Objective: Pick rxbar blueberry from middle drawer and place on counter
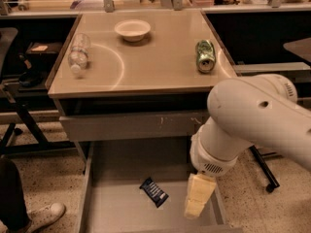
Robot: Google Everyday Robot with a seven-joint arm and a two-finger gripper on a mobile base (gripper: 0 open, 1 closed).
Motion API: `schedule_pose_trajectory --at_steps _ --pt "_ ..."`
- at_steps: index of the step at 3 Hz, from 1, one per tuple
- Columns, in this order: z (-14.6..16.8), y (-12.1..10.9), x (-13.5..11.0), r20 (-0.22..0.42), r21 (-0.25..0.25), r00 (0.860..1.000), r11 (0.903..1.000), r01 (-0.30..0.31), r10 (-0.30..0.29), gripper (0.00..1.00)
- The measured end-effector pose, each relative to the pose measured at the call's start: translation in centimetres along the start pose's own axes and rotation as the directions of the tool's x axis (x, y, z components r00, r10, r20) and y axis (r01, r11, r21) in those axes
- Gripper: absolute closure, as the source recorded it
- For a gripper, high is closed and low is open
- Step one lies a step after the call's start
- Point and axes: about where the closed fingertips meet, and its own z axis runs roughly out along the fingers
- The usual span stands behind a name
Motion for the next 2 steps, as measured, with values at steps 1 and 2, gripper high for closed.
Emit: schedule_pose_trajectory --at_steps 1,2 --pt "4.34 1.20 -1.24 0.001 -0.064 1.000 0.9977 0.020 -0.020 0.00" --pt "4.74 1.29 -1.26 0.001 -0.071 1.000 0.9973 0.020 -0.020 0.00"
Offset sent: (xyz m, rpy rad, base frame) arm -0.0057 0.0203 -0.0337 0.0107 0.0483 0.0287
